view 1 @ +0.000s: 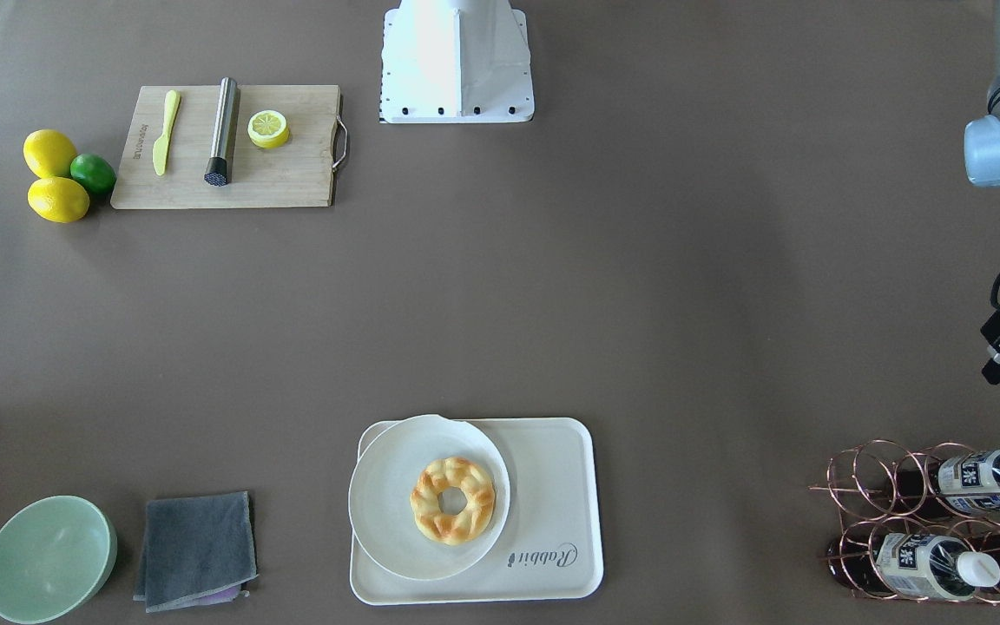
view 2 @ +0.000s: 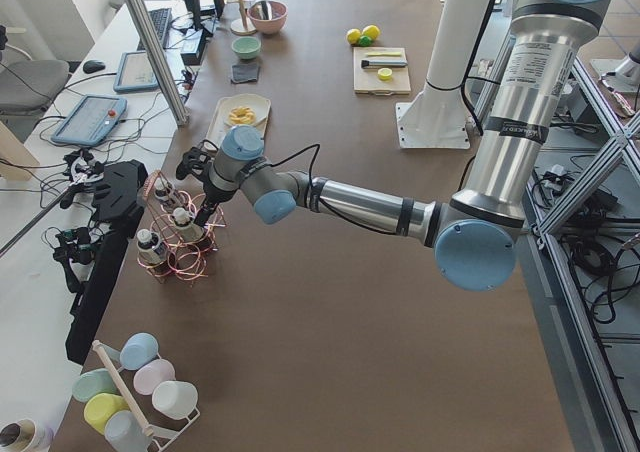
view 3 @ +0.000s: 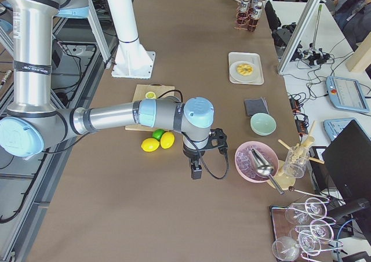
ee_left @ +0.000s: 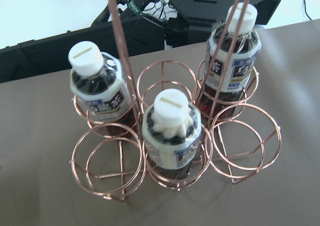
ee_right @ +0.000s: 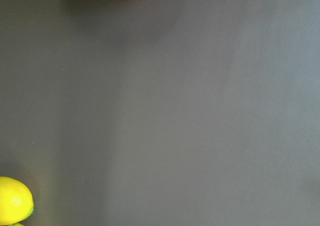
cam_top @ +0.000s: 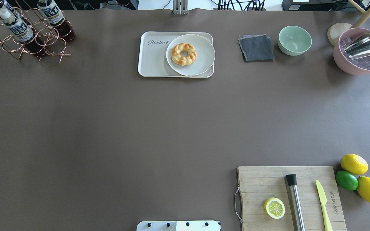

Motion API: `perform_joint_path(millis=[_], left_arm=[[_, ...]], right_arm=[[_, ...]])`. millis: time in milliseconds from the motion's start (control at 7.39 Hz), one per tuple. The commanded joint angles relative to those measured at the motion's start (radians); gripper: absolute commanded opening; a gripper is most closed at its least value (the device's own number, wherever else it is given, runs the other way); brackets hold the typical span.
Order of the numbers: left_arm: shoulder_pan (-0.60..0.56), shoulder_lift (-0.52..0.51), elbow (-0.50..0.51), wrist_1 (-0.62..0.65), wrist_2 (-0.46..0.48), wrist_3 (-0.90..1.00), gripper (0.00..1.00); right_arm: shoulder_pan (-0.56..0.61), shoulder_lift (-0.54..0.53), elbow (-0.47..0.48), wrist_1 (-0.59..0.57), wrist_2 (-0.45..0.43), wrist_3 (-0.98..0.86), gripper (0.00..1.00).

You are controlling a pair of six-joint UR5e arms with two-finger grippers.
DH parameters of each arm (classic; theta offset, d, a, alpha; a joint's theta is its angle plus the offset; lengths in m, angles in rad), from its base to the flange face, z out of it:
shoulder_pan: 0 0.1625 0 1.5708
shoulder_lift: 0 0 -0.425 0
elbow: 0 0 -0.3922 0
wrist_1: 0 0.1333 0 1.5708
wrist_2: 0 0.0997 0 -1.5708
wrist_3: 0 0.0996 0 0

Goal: Place tea on tray
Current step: 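Reach the left gripper down to a tea bottle in the copper rack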

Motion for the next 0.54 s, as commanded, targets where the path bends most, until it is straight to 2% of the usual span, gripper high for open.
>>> perform_joint_path(millis=[0, 406], left_arm=[[0.020, -0.050, 0.044, -0.017, 0.062, -0.017, 0.97], [0.018, -0.139, 0.159, -0.017, 0.107, -0.064, 0.95]], right_arm=[[-0.001, -0.001, -0.001, 0.000, 0.000, 0.002, 1.00], [0.001, -0.001, 0.003, 0.000, 0.000, 0.000, 1.00]])
